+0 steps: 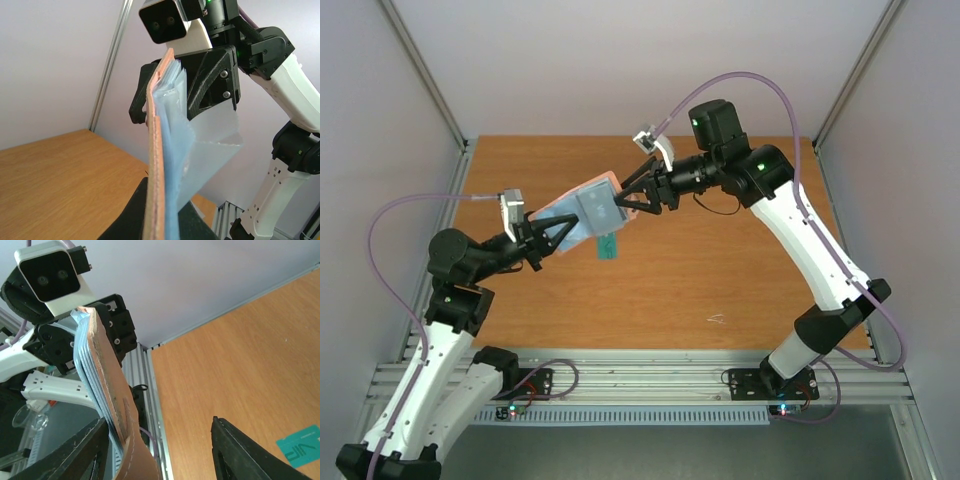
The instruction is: Take the credit cards out of the card holder
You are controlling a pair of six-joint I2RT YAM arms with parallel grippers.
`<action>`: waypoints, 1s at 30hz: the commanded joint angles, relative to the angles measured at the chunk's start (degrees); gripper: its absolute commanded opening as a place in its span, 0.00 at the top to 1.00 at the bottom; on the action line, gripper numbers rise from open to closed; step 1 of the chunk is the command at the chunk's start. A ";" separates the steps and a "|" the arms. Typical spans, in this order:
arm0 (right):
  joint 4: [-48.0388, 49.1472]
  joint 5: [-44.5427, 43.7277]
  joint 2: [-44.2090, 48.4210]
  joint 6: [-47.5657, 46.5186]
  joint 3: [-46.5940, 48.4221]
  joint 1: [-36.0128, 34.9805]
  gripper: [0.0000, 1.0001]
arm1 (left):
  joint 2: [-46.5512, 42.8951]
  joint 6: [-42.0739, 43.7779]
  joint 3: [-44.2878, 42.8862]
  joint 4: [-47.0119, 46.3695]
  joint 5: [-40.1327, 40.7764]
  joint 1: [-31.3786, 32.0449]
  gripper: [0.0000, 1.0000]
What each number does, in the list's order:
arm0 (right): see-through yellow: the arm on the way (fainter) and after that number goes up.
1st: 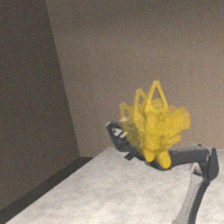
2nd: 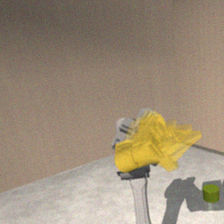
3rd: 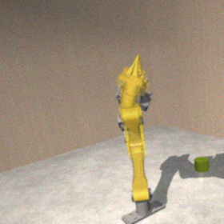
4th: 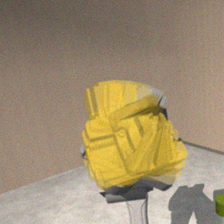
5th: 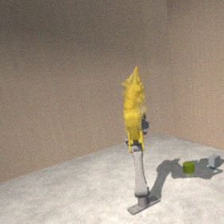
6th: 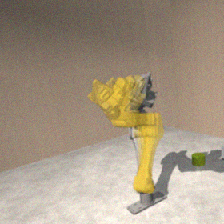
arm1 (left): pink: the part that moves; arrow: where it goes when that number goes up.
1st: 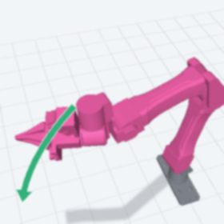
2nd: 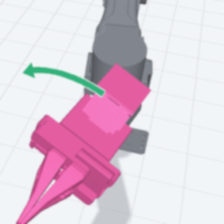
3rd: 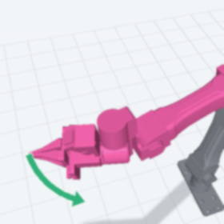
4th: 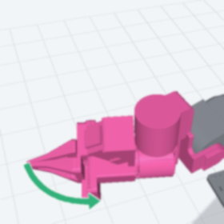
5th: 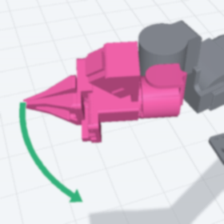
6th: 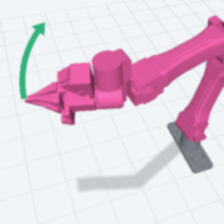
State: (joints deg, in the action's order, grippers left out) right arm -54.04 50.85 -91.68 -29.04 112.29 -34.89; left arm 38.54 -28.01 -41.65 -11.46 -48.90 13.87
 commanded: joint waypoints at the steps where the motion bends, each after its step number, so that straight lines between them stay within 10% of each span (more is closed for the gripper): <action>1: -1.77 0.01 -1.17 -1.04 2.43 -1.28 0.43 | 0.34 0.94 -1.68 -5.65 -0.66 -0.21 1.00; 26: -3.69 -6.85 -5.98 -2.80 7.42 -7.58 0.49 | -0.99 0.86 -0.44 -5.85 -0.09 -0.18 1.00; 30: -3.65 -7.28 -6.05 -2.27 7.47 -7.64 0.35 | -0.92 0.90 -0.09 -5.79 0.34 -0.20 1.00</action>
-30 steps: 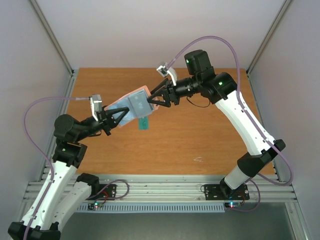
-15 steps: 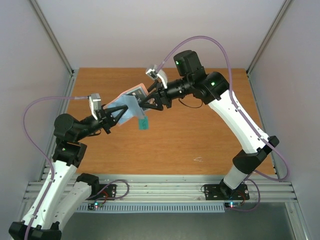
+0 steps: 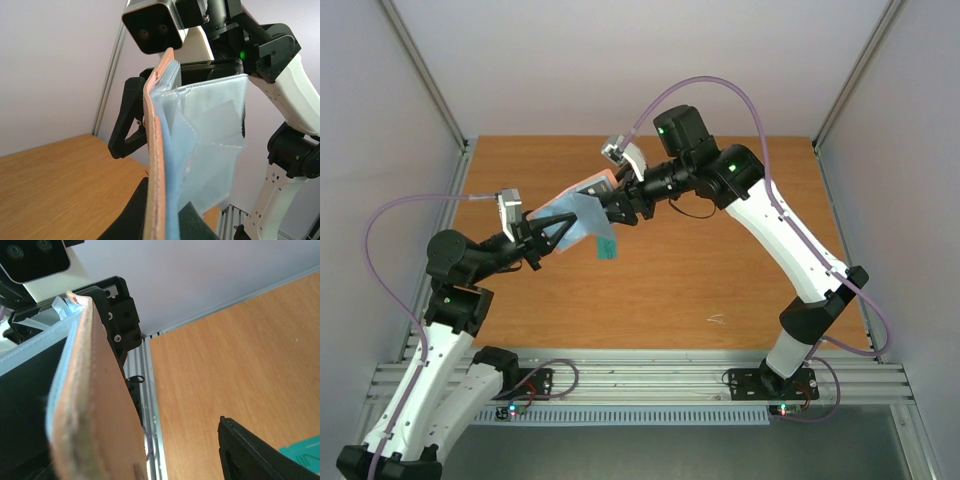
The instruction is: Take the credit cards out of the card holder
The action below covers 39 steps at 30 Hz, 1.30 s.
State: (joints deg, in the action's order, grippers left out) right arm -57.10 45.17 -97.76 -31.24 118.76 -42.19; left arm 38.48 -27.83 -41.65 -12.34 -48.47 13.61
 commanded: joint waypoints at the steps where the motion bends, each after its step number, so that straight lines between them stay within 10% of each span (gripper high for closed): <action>1: -0.82 -0.87 0.06 -0.43 1.08 -0.34 0.32 | -0.85 0.69 0.04 -4.81 0.06 0.06 1.00; 15: -10.59 2.87 2.57 -10.29 3.84 -0.34 0.22 | -1.23 1.47 0.23 -4.01 0.58 0.01 1.00; 21: -12.40 4.33 2.24 -11.74 4.76 -0.29 0.42 | -1.63 1.50 0.25 -3.66 0.47 0.00 1.00; 32: -16.44 6.58 2.10 -14.17 7.97 0.01 0.42 | -1.84 1.56 0.29 -3.31 0.17 -0.02 1.00; 39: -12.59 3.96 1.93 -11.24 7.41 0.03 0.60 | -1.94 1.56 0.50 -3.14 0.12 0.02 1.00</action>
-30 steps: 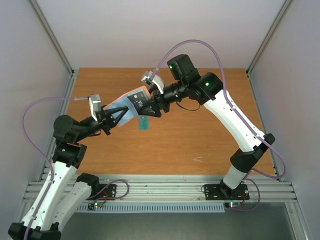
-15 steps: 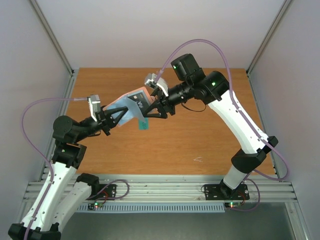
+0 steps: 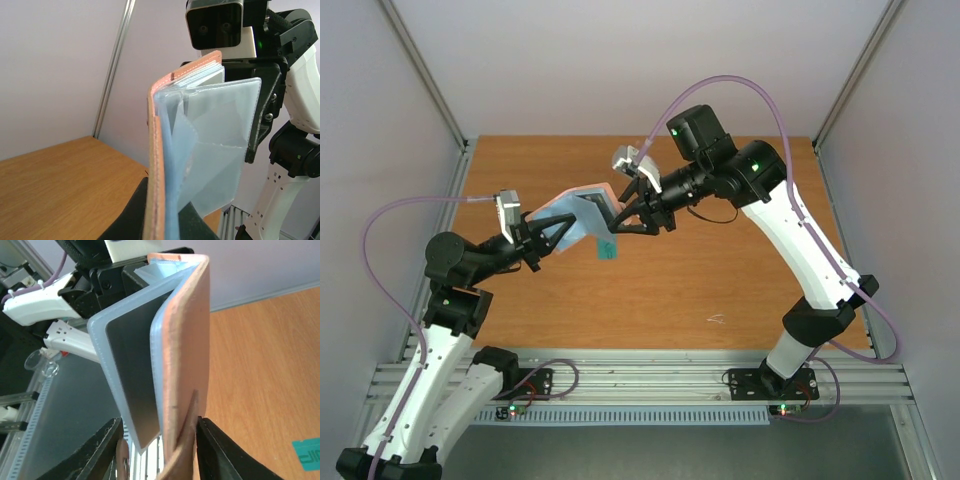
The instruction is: Take the credit cards out of the card holder
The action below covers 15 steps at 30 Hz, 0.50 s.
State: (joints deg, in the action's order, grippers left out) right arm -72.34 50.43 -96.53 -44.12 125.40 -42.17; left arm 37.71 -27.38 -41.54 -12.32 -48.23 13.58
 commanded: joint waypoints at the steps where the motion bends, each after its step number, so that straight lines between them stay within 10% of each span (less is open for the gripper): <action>1: 3.64 -1.41 0.68 2.27 0.50 0.01 0.64 | -1.20 1.10 0.37 -3.15 -0.11 0.04 1.00; 6: 7.59 -2.50 0.10 5.09 -0.84 -0.01 0.74 | -1.33 1.03 0.35 -3.15 -0.03 -0.03 1.00; 10: 8.24 -1.34 -0.96 6.55 -0.78 -0.08 0.54 | -1.25 1.04 0.47 -2.89 0.25 0.04 1.00; 15: 12.03 -4.43 -1.85 10.89 -1.61 -0.88 0.76 | -1.03 0.14 0.92 -2.70 2.47 0.04 1.00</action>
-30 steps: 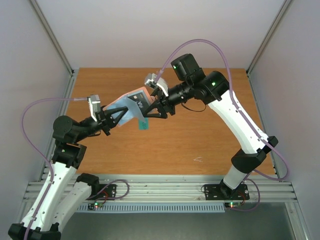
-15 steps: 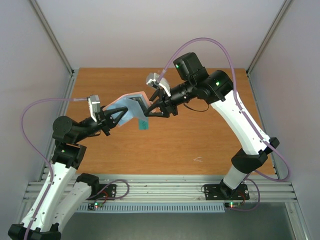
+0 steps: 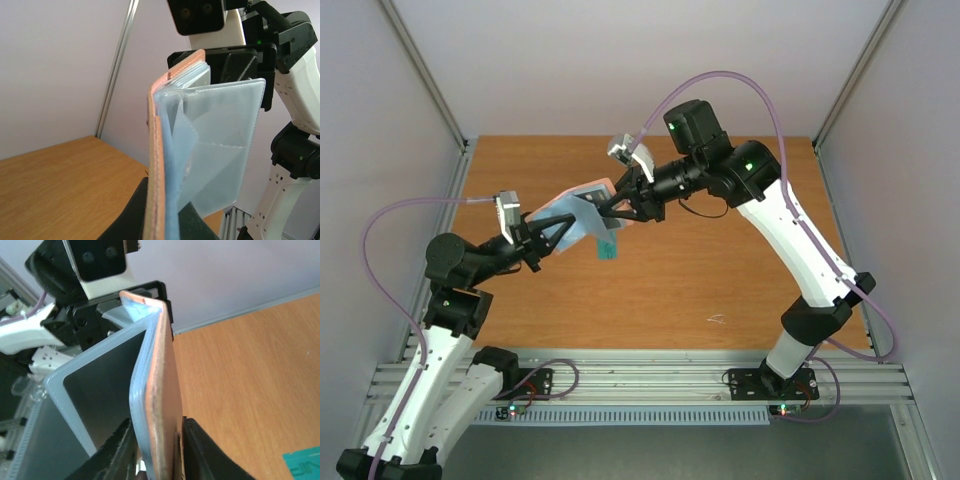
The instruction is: Take the credit cards out of the card holder
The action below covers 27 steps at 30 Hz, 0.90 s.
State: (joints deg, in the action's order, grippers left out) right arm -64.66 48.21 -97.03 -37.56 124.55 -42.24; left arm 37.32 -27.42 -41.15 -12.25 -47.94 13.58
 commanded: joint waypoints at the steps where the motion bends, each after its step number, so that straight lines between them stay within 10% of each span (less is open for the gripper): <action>1: 5.27 -3.17 -1.54 5.32 -0.93 -1.07 0.83 | -0.60 0.31 0.53 -2.51 2.97 0.00 1.00; 3: 7.17 -6.65 -1.95 7.80 -1.02 -1.55 0.98 | -0.41 0.84 0.45 -1.77 4.54 0.03 0.89; 8: 8.27 -19.67 -2.28 12.04 -0.62 -2.95 0.99 | -0.12 2.09 0.39 -0.38 6.67 0.03 0.42; 27: 7.51 -27.05 -1.76 11.73 -0.80 -5.49 0.99 | -0.02 5.14 1.17 1.39 7.85 -0.23 0.28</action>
State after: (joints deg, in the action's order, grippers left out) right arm -58.30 23.20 -99.44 -26.39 123.76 -47.48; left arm 37.56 -23.03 -40.10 -8.97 -38.06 13.52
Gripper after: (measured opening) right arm 0.080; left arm 0.698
